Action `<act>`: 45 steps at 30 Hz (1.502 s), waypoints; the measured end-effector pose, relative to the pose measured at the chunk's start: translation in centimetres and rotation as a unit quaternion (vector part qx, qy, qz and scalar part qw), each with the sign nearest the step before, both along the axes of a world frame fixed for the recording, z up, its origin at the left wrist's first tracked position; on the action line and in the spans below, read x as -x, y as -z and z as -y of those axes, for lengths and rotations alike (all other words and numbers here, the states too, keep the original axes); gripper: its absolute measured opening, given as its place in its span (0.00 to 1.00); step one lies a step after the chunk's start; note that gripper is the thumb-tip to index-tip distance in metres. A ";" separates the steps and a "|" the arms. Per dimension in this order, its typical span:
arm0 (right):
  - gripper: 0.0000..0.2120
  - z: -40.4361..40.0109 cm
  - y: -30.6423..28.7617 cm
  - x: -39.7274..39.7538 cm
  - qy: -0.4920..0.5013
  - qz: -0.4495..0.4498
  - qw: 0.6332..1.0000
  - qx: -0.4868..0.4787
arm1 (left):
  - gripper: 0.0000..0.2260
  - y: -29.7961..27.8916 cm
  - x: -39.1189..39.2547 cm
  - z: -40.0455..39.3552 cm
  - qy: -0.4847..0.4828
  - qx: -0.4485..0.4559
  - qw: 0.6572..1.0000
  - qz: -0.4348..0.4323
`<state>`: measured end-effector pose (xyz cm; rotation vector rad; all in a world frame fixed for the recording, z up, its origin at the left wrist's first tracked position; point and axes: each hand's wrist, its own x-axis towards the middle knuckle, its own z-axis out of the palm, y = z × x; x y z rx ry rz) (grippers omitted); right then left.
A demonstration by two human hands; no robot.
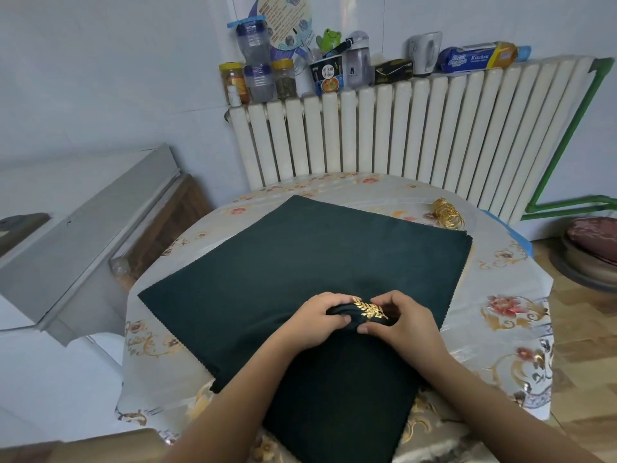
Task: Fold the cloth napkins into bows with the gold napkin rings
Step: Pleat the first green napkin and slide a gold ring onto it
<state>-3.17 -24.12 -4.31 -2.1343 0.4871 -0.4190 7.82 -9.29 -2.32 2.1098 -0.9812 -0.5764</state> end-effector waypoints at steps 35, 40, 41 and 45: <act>0.13 2.1 0.2 -0.5 -0.162 -0.019 0.986 0.026 | 0.18 0.6 0.3 -0.3 -0.030 -0.007 0.992 0.124; 0.11 1.9 0.2 -0.5 -0.158 -0.017 0.987 0.041 | 0.17 -0.3 -0.7 -1.9 -0.010 -0.052 0.987 0.150; 0.11 1.9 0.2 -0.5 -0.156 -0.017 0.987 0.043 | 0.17 -0.3 -1.0 -2.5 -0.016 -0.060 0.986 0.153; 0.11 2.0 0.3 -0.4 -0.154 -0.014 0.986 0.055 | 0.20 0.0 -1.8 -4.4 -0.040 -0.067 0.983 0.163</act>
